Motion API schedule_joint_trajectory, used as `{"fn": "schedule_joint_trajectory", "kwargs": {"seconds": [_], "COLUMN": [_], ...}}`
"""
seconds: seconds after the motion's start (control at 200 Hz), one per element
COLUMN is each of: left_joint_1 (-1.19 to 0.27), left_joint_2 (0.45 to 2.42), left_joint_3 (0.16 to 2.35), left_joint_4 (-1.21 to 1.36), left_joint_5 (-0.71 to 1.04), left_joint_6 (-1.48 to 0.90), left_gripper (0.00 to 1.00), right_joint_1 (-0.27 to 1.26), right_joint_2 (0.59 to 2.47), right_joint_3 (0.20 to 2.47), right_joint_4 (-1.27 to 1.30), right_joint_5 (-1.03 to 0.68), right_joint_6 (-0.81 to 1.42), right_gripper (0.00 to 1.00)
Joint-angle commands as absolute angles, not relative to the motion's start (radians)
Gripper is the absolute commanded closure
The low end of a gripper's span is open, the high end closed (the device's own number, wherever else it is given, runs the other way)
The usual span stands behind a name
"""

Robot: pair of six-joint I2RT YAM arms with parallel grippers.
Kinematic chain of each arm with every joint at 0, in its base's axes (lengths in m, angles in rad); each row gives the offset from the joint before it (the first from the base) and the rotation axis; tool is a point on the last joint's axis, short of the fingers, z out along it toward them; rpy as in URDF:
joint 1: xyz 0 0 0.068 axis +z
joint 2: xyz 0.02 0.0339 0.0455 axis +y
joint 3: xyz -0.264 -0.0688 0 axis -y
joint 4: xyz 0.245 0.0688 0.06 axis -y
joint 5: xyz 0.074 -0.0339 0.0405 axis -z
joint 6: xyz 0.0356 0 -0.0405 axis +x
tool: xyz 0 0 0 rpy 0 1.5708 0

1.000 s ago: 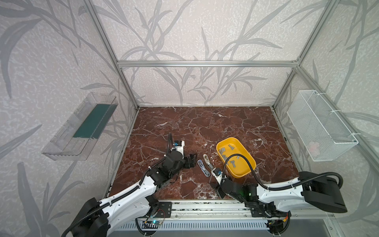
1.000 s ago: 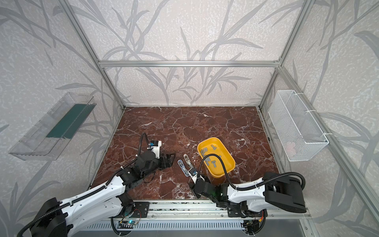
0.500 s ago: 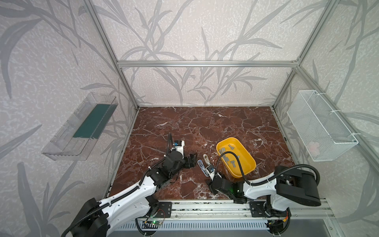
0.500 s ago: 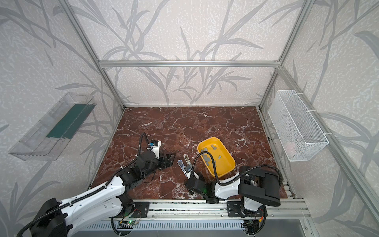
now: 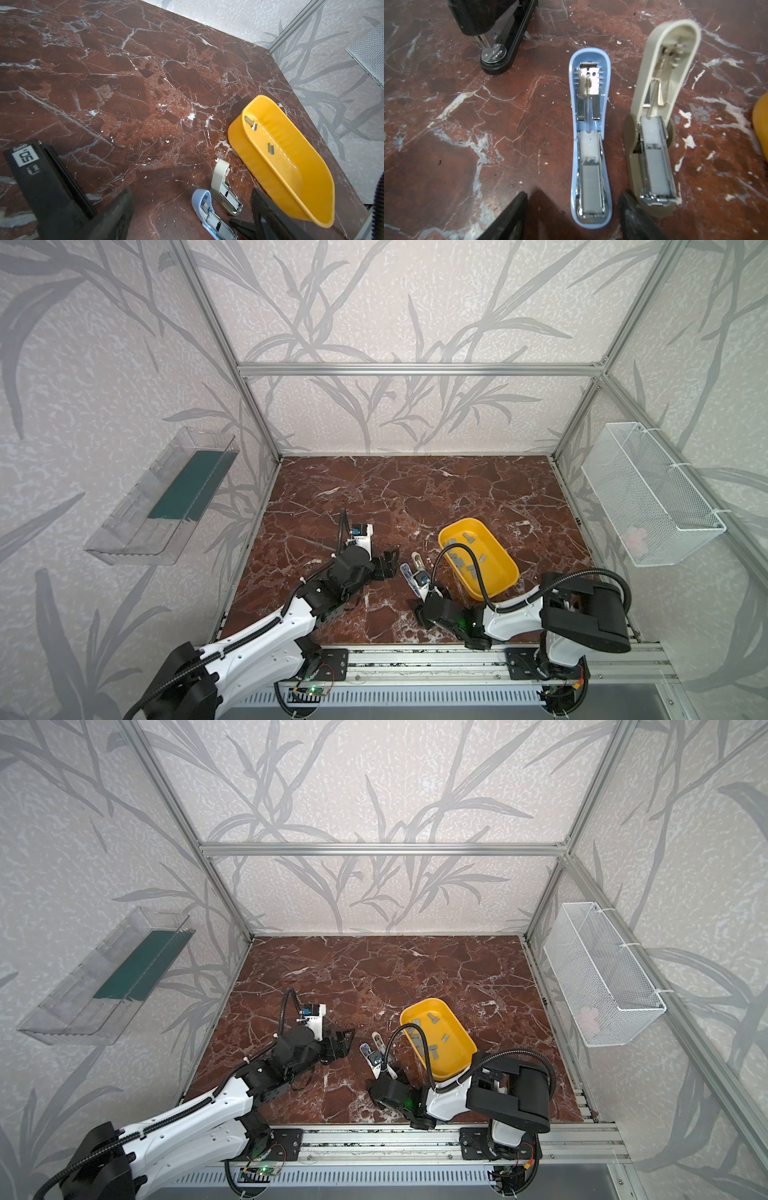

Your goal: Load the staples into the stapler

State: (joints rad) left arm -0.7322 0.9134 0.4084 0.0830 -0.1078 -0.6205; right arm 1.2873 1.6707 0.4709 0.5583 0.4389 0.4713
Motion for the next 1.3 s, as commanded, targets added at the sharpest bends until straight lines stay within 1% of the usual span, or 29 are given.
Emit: {"fn": "schedule_joint_trajectory", "kwargs": {"seconds": [0.0, 0.23, 0.365, 0.49, 0.655, 0.73, 0.855, 0.965, 1.035, 1.185, 1.295], "left_joint_1": [-0.736, -0.736, -0.737, -0.736, -0.736, -0.737, -0.736, -0.736, -0.736, -0.736, -0.737], "left_joint_2": [0.909, 0.914, 0.925, 0.936, 0.956, 0.962, 0.973, 0.981, 0.985, 0.989, 0.991], "left_joint_3": [0.395, 0.394, 0.393, 0.395, 0.396, 0.396, 0.396, 0.396, 0.398, 0.402, 0.401], "left_joint_4": [0.085, 0.086, 0.094, 0.103, 0.119, 0.124, 0.134, 0.141, 0.146, 0.149, 0.150], "left_joint_5": [-0.133, -0.135, -0.133, -0.131, -0.123, -0.119, -0.118, -0.118, -0.117, -0.115, -0.114], "left_joint_6": [-0.611, -0.611, -0.612, -0.612, -0.612, -0.614, -0.615, -0.615, -0.615, -0.616, -0.618], "left_gripper": [0.11, 0.11, 0.11, 0.11, 0.11, 0.11, 0.11, 0.11, 0.11, 0.11, 0.11], "right_joint_1": [1.283, 1.284, 1.281, 1.278, 1.269, 1.269, 1.269, 1.269, 1.270, 1.269, 1.269], "right_joint_2": [1.730, 1.737, 1.746, 1.761, 1.798, 1.807, 1.799, 1.775, 1.759, 1.737, 1.754], "right_joint_3": [0.467, 0.467, 0.468, 0.476, 0.485, 0.485, 0.479, 0.472, 0.463, 0.443, 0.447], "right_joint_4": [0.482, 0.486, 0.488, 0.481, 0.480, 0.483, 0.473, 0.441, 0.427, 0.414, 0.414], "right_joint_5": [0.418, 0.429, 0.441, 0.454, 0.466, 0.468, 0.468, 0.477, 0.488, 0.513, 0.517], "right_joint_6": [0.479, 0.473, 0.466, 0.462, 0.460, 0.458, 0.454, 0.455, 0.456, 0.457, 0.453], "right_gripper": [0.30, 0.32, 0.36, 0.41, 0.53, 0.55, 0.55, 0.50, 0.50, 0.49, 0.52]}}
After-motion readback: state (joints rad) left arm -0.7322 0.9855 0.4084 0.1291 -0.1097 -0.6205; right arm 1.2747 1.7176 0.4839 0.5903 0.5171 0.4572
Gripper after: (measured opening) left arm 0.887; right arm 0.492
